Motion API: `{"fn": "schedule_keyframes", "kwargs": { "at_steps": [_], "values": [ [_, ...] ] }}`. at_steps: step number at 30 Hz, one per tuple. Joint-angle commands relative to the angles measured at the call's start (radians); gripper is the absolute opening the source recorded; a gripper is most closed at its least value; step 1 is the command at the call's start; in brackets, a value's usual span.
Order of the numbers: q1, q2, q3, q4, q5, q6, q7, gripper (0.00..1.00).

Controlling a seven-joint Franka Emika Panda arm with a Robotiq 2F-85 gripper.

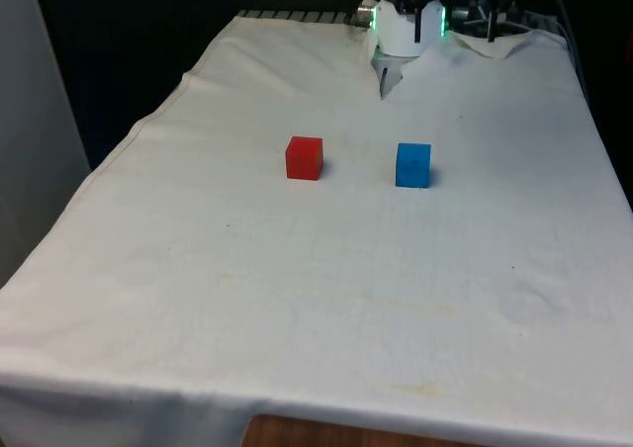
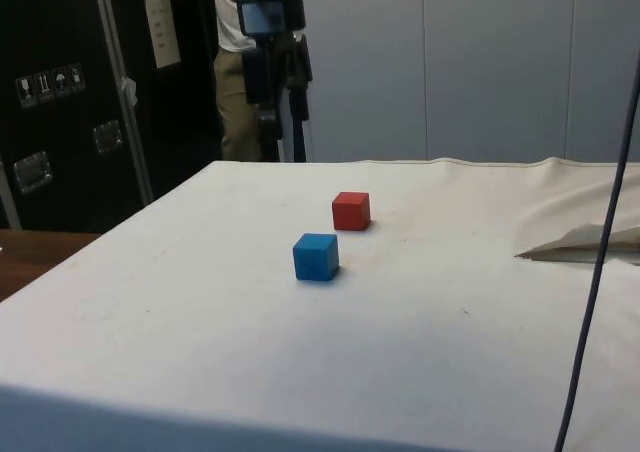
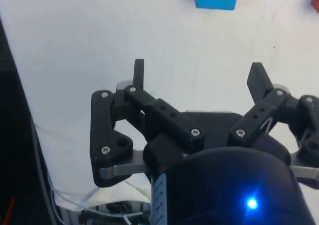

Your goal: Stack the two cubes.

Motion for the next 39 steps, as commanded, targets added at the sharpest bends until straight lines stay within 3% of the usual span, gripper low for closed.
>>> {"fn": "schedule_keyframes", "kwargs": {
  "at_steps": [1, 4, 5, 8, 12, 13, 18, 21, 22, 23, 29, 30, 33, 39],
  "values": [
    [-0.001, 0.004, -0.001, -0.009, -0.014, 0.023, 0.022, 1.0],
    [0.0, 0.013, 0.0, -0.018, -0.019, 0.044, 0.044, 1.0],
    [0.0, 0.012, 0.0, -0.014, -0.008, 0.031, 0.029, 1.0],
    [0.0, 0.026, -0.001, -0.029, -0.027, 0.074, 0.073, 1.0],
    [0.0, 0.042, -0.001, -0.039, -0.034, 0.105, 0.104, 1.0],
    [0.0, 0.042, 0.0, -0.036, -0.02, 0.092, 0.089, 1.0],
    [0.004, 0.064, 0.003, -0.051, -0.052, 0.156, 0.144, 1.0],
    [0.004, 0.07, 0.006, -0.059, -0.057, 0.181, 0.149, 1.0],
    [0.002, 0.071, 0.007, -0.051, -0.04, 0.161, 0.133, 1.0],
    [0.003, 0.072, 0.008, -0.064, -0.06, 0.196, 0.152, 1.0],
    [0.005, 0.089, 0.014, -0.084, -0.078, 0.255, 0.151, 1.0],
    [0.003, 0.082, 0.015, -0.082, -0.06, 0.237, 0.139, 1.0],
    [0.006, 0.105, 0.015, -0.092, -0.085, 0.286, 0.146, 1.0],
    [0.005, 0.113, 0.016, -0.089, -0.075, 0.288, 0.136, 1.0]
  ]
}}
